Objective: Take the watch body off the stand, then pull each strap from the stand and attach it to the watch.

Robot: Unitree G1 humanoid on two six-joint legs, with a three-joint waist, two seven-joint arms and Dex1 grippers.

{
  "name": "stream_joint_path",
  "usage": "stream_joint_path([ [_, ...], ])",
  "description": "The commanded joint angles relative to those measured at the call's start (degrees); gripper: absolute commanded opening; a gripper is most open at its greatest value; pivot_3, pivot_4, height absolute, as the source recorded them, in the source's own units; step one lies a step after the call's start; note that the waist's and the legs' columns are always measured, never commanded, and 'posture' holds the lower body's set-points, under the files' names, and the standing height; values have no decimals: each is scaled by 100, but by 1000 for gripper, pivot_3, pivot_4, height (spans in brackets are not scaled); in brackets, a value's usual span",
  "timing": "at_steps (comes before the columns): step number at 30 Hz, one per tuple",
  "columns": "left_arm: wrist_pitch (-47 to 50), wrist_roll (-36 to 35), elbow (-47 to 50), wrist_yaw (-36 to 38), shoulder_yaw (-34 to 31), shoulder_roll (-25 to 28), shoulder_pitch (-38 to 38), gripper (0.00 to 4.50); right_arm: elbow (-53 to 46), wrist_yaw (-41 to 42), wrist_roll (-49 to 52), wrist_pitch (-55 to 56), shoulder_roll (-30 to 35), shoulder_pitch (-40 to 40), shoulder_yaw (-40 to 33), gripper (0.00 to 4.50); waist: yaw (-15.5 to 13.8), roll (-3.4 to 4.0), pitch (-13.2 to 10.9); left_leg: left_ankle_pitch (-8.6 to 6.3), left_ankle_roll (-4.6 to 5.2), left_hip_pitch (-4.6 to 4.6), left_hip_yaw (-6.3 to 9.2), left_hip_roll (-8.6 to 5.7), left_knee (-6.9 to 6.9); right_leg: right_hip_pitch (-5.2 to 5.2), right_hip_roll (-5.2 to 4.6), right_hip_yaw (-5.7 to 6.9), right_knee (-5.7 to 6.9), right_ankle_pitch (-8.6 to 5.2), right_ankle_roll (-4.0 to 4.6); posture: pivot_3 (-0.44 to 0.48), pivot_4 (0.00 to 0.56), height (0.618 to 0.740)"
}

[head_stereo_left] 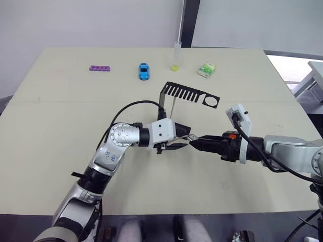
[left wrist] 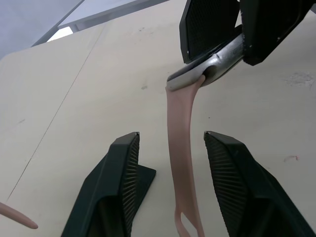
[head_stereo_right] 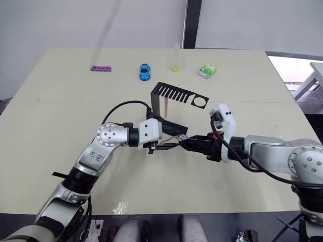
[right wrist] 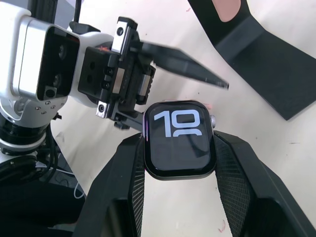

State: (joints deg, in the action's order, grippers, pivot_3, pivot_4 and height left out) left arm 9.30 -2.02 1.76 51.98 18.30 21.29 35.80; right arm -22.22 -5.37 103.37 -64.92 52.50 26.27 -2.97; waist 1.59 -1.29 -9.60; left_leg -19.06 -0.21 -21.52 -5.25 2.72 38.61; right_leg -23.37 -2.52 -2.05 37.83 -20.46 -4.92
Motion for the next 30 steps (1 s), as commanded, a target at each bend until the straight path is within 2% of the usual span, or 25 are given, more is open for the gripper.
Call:
stream_joint_path([
  [1,-28,-68,172,8,-66,-8,114,441,-49,-51,225,158,109,80,-43,1522,-1,0,0,0,0,0,0,0,0,0,0,0,0,0,0,0,150,740],
  [2,-20,-48,166,6,-54,-5,123,88,-52,-59,243,173,120,77,-36,1522,-2,0,0,0,0,-1,0,0,0,0,0,0,0,0,0,0,150,740],
  [20,149,-210,133,9,-193,-57,176,88,12,-51,317,240,239,107,29,1522,-2,0,0,0,0,-2,1,1,0,-1,0,1,-2,0,0,0,150,740],
  [23,183,-271,103,33,-229,-37,196,938,29,-35,310,231,244,126,25,1522,-1,0,0,0,0,-2,1,1,0,-1,0,1,-2,0,0,0,150,740],
  [28,-75,-383,-16,99,-305,-37,150,3342,47,-33,350,220,278,134,9,1522,-2,0,0,0,0,-2,1,1,0,-1,0,1,-3,0,0,0,150,740],
  [30,-160,-468,-131,45,-406,-95,127,3342,62,-42,380,220,297,140,7,1522,-3,0,0,0,1,-3,1,1,0,-1,0,1,-3,0,0,0,150,740],
])
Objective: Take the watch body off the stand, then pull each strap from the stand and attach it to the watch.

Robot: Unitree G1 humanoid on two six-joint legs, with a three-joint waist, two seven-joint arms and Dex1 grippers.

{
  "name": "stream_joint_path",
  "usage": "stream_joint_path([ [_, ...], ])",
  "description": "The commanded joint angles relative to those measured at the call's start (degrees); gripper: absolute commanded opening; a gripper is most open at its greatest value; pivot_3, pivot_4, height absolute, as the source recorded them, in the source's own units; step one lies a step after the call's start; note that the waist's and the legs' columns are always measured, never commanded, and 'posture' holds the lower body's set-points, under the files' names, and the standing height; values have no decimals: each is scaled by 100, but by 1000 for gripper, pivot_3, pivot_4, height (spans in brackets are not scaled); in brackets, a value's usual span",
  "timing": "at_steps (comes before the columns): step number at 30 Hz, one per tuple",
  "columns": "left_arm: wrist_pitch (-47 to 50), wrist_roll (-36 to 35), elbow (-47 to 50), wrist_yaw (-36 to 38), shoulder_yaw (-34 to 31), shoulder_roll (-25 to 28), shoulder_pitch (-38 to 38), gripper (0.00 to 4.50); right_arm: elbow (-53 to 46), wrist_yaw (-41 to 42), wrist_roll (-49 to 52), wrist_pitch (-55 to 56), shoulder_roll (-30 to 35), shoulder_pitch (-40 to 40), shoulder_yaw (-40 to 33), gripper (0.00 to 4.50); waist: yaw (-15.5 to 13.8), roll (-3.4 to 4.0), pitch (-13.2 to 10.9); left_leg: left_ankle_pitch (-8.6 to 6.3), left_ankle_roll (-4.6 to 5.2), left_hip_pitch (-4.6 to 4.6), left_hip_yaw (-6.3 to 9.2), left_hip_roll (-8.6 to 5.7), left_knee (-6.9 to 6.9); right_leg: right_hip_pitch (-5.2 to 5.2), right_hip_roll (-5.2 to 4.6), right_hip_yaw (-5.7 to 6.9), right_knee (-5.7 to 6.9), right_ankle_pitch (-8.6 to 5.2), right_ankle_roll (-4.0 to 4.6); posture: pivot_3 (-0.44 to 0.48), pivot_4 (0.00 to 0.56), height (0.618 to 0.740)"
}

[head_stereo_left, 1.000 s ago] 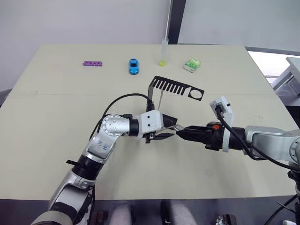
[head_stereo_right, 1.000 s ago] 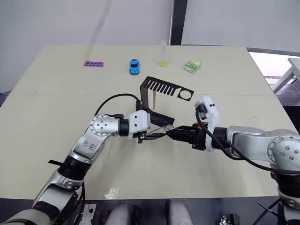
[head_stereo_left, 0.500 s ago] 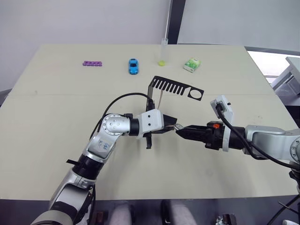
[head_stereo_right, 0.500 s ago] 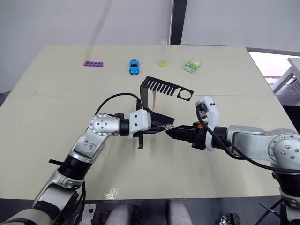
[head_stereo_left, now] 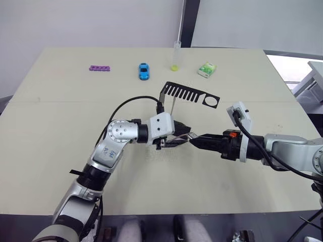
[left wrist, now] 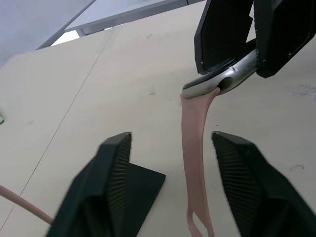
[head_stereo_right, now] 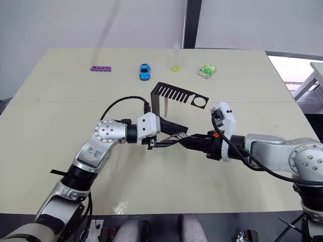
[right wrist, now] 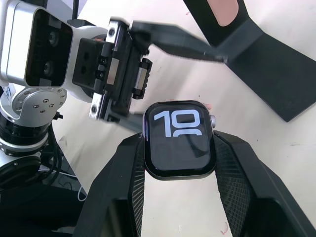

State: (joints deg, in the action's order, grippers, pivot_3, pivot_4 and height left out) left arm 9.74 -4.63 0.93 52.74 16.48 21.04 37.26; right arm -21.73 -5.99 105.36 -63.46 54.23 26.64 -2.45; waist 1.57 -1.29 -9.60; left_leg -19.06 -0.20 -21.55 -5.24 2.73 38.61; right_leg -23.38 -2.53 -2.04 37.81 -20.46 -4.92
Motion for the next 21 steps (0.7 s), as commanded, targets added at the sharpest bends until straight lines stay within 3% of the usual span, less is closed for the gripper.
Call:
stream_joint_path([
  [1,-209,-235,-84,-36,-245,-86,-22,3342,21,12,200,82,135,103,-41,1522,0,0,0,0,0,0,0,0,0,0,0,0,0,0,0,0,150,740],
  [14,-361,-267,-107,46,-203,-138,-92,3342,75,2,278,105,196,98,-21,1522,0,0,0,0,0,0,1,0,2,-1,0,0,-4,0,0,0,150,740],
  [17,-400,-265,-110,26,-198,-181,-86,2590,85,6,271,101,182,110,-6,1522,0,0,0,0,0,0,0,0,1,-1,0,0,-4,0,0,0,150,740],
  [18,-375,-232,-113,8,-181,-187,-80,2130,83,4,279,103,182,112,-5,1522,0,0,0,0,0,0,1,0,2,-1,0,0,-4,0,0,0,150,740],
  [21,-354,-215,-117,10,-175,-212,-69,2130,79,4,290,109,182,113,0,1522,3,0,0,0,0,0,1,0,2,-1,0,0,-4,0,0,0,150,740],
])
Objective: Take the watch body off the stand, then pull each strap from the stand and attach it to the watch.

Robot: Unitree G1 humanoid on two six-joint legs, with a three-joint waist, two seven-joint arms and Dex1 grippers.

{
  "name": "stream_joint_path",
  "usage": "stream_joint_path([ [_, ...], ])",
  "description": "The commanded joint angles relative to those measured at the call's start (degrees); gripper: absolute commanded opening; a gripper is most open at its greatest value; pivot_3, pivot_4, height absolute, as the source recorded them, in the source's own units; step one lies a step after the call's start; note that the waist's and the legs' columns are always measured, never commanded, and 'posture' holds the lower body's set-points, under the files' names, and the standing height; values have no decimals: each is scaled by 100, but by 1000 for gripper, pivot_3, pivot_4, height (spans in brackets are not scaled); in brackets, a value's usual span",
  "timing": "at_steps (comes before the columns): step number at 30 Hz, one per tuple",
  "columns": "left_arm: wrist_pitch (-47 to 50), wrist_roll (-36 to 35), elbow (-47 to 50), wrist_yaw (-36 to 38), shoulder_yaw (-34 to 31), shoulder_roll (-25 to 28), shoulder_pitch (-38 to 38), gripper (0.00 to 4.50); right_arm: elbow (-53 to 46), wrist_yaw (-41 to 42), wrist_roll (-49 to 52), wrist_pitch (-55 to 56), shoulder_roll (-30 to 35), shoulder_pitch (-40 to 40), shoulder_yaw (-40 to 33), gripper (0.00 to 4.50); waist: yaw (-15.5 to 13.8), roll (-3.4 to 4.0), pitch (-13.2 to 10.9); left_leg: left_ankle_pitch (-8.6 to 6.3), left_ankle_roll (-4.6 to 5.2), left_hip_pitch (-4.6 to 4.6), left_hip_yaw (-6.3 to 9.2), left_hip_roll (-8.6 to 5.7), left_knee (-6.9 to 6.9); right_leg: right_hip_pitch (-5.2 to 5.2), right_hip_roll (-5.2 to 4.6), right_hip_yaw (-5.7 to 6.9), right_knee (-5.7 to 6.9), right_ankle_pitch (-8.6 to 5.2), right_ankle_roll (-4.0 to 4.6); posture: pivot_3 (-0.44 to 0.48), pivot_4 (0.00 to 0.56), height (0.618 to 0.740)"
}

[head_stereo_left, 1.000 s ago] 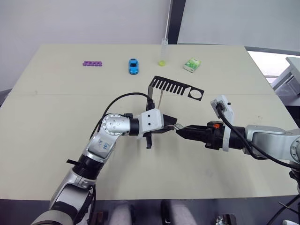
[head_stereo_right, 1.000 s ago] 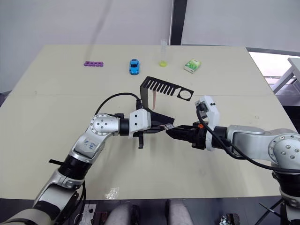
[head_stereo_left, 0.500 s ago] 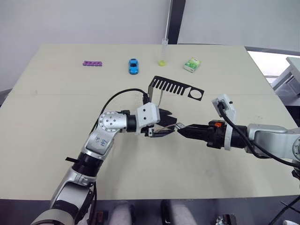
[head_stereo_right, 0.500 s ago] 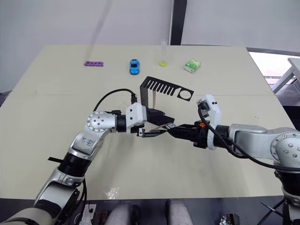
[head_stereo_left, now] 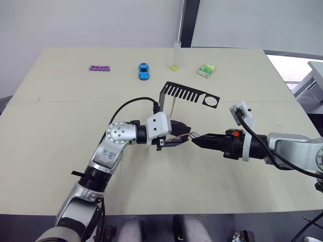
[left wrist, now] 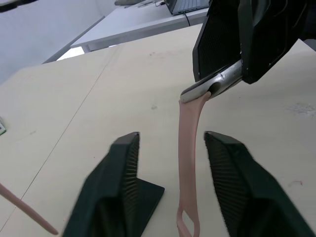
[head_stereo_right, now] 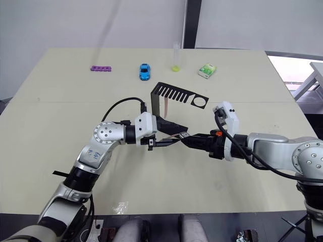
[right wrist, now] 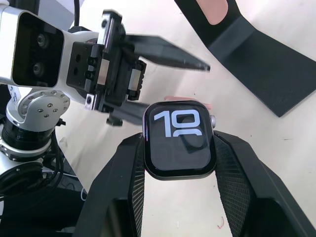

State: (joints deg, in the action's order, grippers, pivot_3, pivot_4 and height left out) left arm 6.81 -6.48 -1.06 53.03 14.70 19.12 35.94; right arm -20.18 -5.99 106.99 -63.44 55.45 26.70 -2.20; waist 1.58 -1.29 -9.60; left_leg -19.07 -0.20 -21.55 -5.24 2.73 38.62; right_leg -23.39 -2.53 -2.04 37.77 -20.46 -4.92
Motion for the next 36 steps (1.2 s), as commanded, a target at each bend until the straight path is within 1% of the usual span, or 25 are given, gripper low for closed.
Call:
stream_joint_path([
  [1,-63,-35,80,-15,-1,-26,68,2130,-75,3,132,110,59,107,-22,1522,1,0,0,0,0,0,0,0,0,0,0,0,0,0,0,0,150,740],
  [8,-45,-68,84,-6,-20,-68,127,2130,-46,10,137,112,83,140,2,1522,-1,0,0,0,0,0,0,0,0,0,0,0,0,0,0,0,150,740],
  [11,-64,-89,80,18,-26,-73,123,1279,-30,19,127,107,77,159,5,1522,0,0,0,0,0,0,0,0,0,0,0,0,0,0,0,0,150,740],
  [13,-60,-85,84,27,-25,-67,116,287,-24,21,123,106,72,169,7,1522,-1,0,0,0,0,0,0,0,0,0,0,0,0,0,0,0,150,740],
  [14,-54,-84,89,29,-26,-66,112,82,-22,22,119,109,70,173,9,1522,-1,0,0,0,0,0,0,0,0,0,0,0,0,0,0,0,150,740],
  [36,105,-156,434,17,17,-190,108,82,-51,2,51,113,30,203,105,1522,-1,0,0,0,0,-1,0,0,0,0,0,0,-1,0,0,0,150,740],
])
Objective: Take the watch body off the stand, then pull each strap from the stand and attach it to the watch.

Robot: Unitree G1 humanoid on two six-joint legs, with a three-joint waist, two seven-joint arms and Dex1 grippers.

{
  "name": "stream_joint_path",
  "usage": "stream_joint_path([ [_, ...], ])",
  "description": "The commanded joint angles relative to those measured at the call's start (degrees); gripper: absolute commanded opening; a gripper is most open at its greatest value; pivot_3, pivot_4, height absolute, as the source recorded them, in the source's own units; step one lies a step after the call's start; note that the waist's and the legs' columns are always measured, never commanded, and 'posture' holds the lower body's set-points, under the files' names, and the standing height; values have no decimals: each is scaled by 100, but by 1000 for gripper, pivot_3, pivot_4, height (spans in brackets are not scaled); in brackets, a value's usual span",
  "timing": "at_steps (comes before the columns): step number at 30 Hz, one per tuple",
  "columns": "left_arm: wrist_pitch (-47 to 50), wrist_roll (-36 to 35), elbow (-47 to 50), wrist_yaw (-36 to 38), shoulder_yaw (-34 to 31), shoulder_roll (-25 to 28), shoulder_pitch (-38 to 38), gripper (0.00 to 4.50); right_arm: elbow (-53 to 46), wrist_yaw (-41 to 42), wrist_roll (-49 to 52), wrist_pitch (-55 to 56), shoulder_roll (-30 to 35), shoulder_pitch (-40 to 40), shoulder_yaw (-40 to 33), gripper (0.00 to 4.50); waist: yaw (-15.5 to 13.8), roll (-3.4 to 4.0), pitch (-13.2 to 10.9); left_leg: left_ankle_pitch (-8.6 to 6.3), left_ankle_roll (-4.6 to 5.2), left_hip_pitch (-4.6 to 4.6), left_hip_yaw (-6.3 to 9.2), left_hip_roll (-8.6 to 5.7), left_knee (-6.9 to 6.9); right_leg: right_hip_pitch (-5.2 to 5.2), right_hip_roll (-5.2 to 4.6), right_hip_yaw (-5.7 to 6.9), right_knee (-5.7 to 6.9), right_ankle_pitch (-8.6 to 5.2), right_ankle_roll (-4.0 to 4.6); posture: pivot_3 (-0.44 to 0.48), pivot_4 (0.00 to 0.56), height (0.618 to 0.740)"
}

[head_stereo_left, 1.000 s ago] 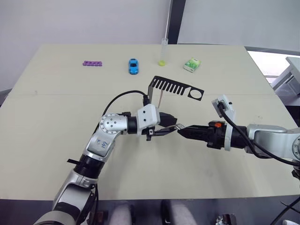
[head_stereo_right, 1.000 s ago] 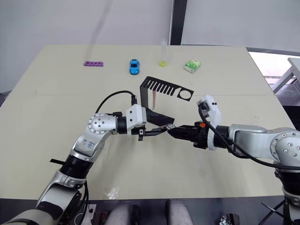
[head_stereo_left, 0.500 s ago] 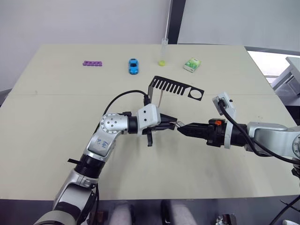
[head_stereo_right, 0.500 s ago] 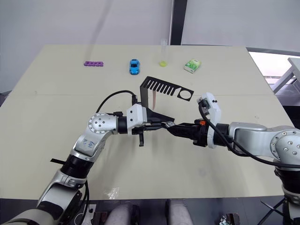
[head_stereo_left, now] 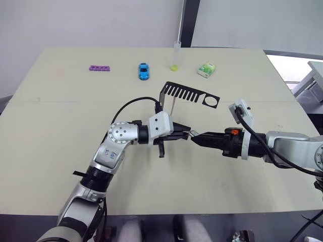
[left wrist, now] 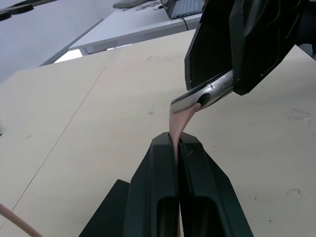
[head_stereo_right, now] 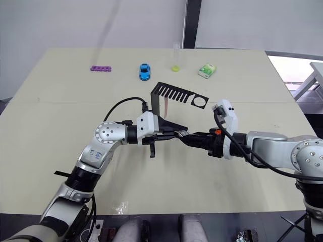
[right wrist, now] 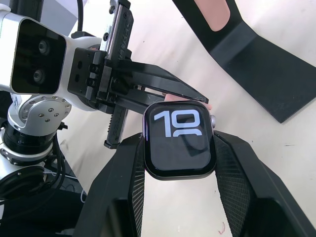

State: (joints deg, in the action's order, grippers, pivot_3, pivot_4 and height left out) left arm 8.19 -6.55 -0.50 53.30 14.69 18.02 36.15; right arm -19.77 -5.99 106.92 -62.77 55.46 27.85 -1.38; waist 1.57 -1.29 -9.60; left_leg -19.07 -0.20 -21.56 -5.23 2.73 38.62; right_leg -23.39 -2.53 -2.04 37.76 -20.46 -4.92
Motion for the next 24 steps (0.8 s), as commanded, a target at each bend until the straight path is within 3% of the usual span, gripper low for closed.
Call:
stream_joint_path([
  [1,-21,-151,405,-8,22,-84,80,82,-98,-6,56,49,22,93,33,1522,1,0,0,0,0,0,0,0,0,0,0,0,0,0,0,0,150,740],
  [24,66,-159,465,42,8,-65,166,82,39,40,-114,32,-7,148,86,1522,0,0,0,0,0,0,0,0,0,0,0,0,-1,0,0,0,150,740],
])
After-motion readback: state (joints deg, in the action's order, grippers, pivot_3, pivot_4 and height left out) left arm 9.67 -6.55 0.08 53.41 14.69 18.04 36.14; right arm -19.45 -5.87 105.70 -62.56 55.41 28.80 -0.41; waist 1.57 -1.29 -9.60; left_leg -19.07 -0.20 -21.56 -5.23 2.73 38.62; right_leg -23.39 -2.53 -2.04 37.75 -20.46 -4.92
